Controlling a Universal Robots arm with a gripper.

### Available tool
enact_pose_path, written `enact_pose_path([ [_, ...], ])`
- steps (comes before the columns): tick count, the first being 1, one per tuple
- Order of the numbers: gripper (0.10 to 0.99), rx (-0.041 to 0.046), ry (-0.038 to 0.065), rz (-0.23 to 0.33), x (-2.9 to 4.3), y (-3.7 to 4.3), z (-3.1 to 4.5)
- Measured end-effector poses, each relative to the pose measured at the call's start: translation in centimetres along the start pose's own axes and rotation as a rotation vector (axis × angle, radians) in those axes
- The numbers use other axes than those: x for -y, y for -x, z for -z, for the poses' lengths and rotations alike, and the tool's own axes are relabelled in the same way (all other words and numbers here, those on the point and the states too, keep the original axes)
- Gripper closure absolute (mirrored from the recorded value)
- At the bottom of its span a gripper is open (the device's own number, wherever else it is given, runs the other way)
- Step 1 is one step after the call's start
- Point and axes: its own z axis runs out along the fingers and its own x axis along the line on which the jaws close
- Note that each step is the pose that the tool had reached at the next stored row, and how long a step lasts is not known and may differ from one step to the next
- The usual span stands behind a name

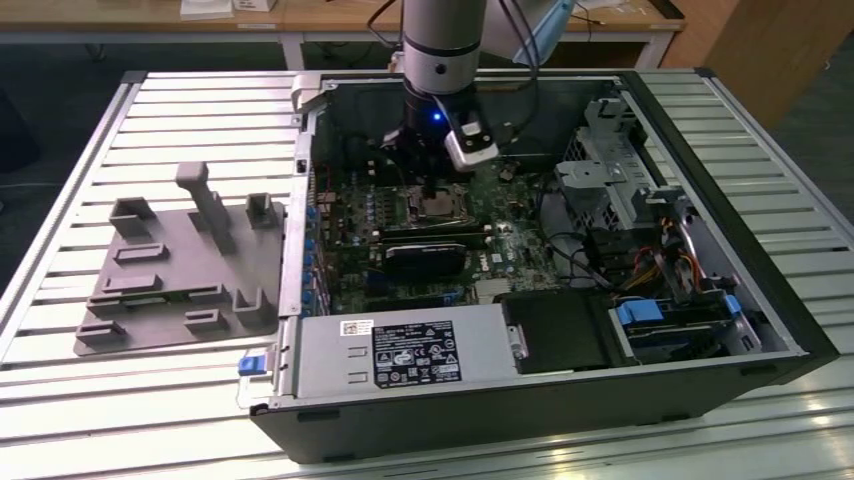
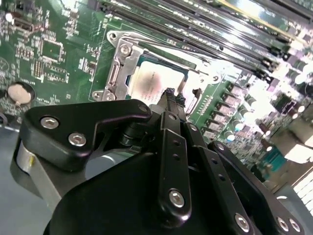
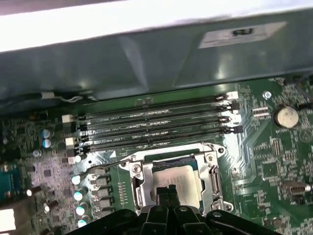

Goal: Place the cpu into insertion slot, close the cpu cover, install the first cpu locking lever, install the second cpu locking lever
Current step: 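Close the cpu cover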

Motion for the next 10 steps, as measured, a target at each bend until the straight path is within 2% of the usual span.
enact_pose_path([
  [3, 0.98, 0.0175, 0.003, 0.014, 0.01, 0.0, -0.02],
  [7, 0.98, 0.0183, 0.003, 0.014, 0.11, 0.01, -0.03],
  [10, 0.98, 0.0183, 0.003, 0.012, 0.59, 0.12, -0.07],
])
